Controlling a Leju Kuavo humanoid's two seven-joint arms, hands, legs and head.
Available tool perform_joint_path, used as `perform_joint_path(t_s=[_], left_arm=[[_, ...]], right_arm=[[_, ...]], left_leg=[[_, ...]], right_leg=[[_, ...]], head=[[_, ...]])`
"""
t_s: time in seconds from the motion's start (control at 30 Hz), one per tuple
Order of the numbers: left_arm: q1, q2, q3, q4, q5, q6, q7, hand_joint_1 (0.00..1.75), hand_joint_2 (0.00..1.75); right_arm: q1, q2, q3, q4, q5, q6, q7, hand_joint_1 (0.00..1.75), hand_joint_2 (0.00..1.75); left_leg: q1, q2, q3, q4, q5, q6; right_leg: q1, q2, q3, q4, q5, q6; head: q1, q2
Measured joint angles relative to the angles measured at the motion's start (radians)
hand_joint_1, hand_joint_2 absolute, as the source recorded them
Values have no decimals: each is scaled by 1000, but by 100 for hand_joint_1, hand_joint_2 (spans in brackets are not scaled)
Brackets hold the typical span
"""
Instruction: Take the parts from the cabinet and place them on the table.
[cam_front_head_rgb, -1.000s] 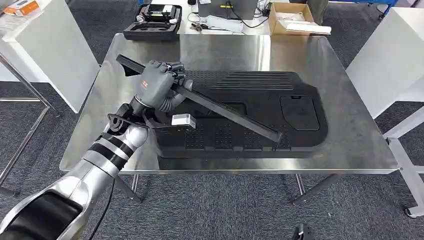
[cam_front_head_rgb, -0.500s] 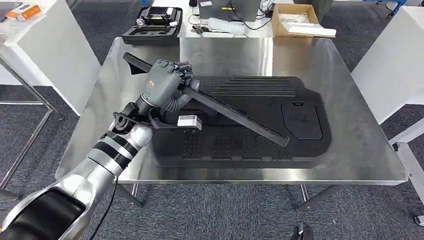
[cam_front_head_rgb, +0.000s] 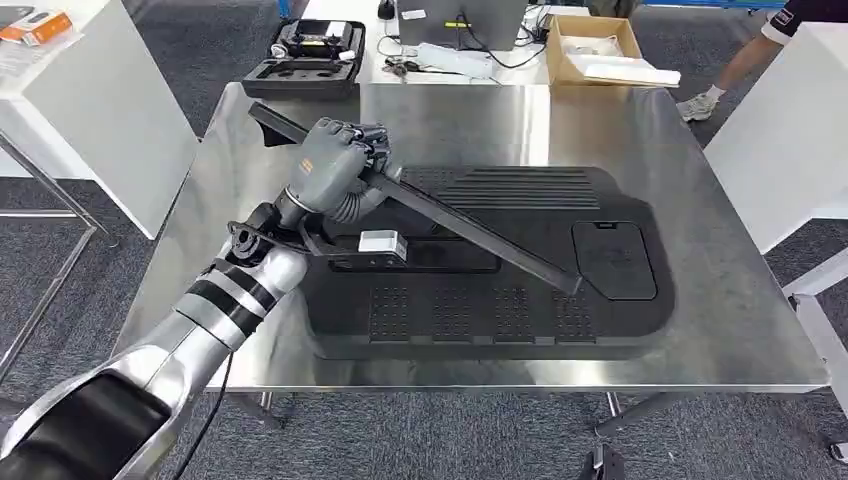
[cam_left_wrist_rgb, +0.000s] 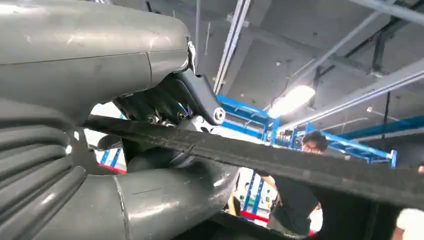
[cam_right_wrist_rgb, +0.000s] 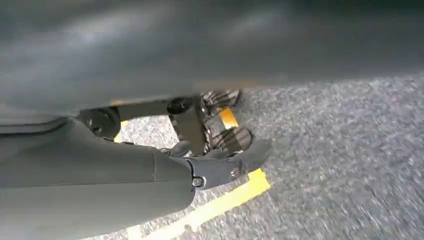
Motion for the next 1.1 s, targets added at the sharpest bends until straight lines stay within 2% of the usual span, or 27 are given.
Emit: perform_joint_path(t_s=[0.03, 0.13, 0.17, 0.2, 0.23, 0.3, 0.33, 0.37, 0.4, 0.43, 0.53, 0.63, 0.8, 0.97, 1.1], left_arm=[[-7, -2, -3, 1, 1, 0, 1, 175, 175], [-9, -6, -13, 6, 2, 0, 4, 175, 175], [-7, -6, -18, 10, 5, 0, 6, 175, 175], [-6, -6, -23, 14, 10, 0, 8, 175, 175], [-7, -7, -27, 16, 13, 0, 10, 175, 175], [-12, -16, -38, 21, 27, -12, 17, 175, 175], [-17, -19, -45, 24, 35, -21, 21, 175, 175], [-21, -22, -50, 29, 41, -33, 29, 175, 175], [-25, -24, -58, 34, 43, -41, 33, 175, 175], [-26, -24, -63, 38, 43, -44, 37, 175, 175], [-29, -29, -74, 48, 48, -54, 50, 175, 175], [-41, -40, -90, 69, 64, -96, 85, 175, 175], [-63, -71, -116, 124, 76, -132, 115, 175, 175], [-89, -102, -140, 190, 77, -158, 130, 175, 175], [-91, -104, -141, 192, 77, -159, 130, 175, 175]], right_arm=[[-1, 3, 0, 0, 0, 1, 0, 0, 0], [-1, 5, 0, 0, 0, 1, 0, 0, 0], [1, 7, 0, 0, 0, 1, 0, 0, 0], [2, 7, 0, 0, 0, 1, 0, 0, 0], [2, 7, 0, 0, 0, 1, 0, 0, 0], [0, 7, -1, 0, 3, 1, 0, 0, 0], [0, 7, -1, 0, 3, 2, 0, 0, 0], [-2, 8, -1, 0, 3, 2, 0, 0, 0], [-1, 9, -1, 0, 3, 3, 2, 0, 0], [-1, 12, -2, 0, 4, 3, 2, 0, 0], [-1, 14, -3, 0, 5, 3, 2, 0, 0], [0, 13, -7, 0, 5, 4, 2, 0, 0], [0, 15, -8, 0, 6, 7, 7, 0, 0], [0, 21, -8, 0, 13, 7, 14, 0, 0], [0, 21, -8, 0, 13, 7, 15, 0, 0]], left_leg=[[1, 0, 1, 0, -4, 7], [0, -1, 3, 0, -13, 15], [0, -3, 5, 0, -15, 15], [0, -4, 8, 1, -18, 14], [1, -5, 13, 1, -22, 12], [1, -9, 25, 1, -31, 6], [-5, -11, 27, 1, -36, -1], [-11, -13, 26, 7, -44, -6], [-15, -12, 27, 11, -50, 4], [-14, -11, 29, 9, -48, 22], [-11, -5, 35, 3, -50, 19], [-10, -1, 38, -1, -51, 15], [-6, 1, 39, -3, -53, -4], [-9, 0, 39, -3, -52, -5], [-9, 0, 39, -3, -52, -5]], right_leg=[[-1, 0, -28, 52, -18, 4], [-7, 0, -177, 291, -84, 5], [-10, 0, -210, 326, -82, 11], [-12, 0, -214, 304, -59, 21], [-14, -1, -194, 239, -21, 32], [-15, -7, -115, 54, 66, 48], [-13, -11, -86, -6, 85, 44], [-7, -8, -74, -18, 88, 29], [-15, -8, -73, -20, 90, 26], [-12, -8, -72, -17, 89, 26], [-7, -2, -72, -17, 87, 22], [-5, 1, -72, -17, 84, 18], [-3, 2, -72, -16, 83, 15], [-3, 2, -70, -16, 83, 15], [-3, 2, -70, -16, 83, 15]], head=[[6, 0], [6, 0], [6, 0], [6, 0], [6, 0], [7, 0], [8, 0], [6, 0], [4, 0], [2, 0], [2, 0], [2, 0], [3, 0], [3, 0], [3, 0]])
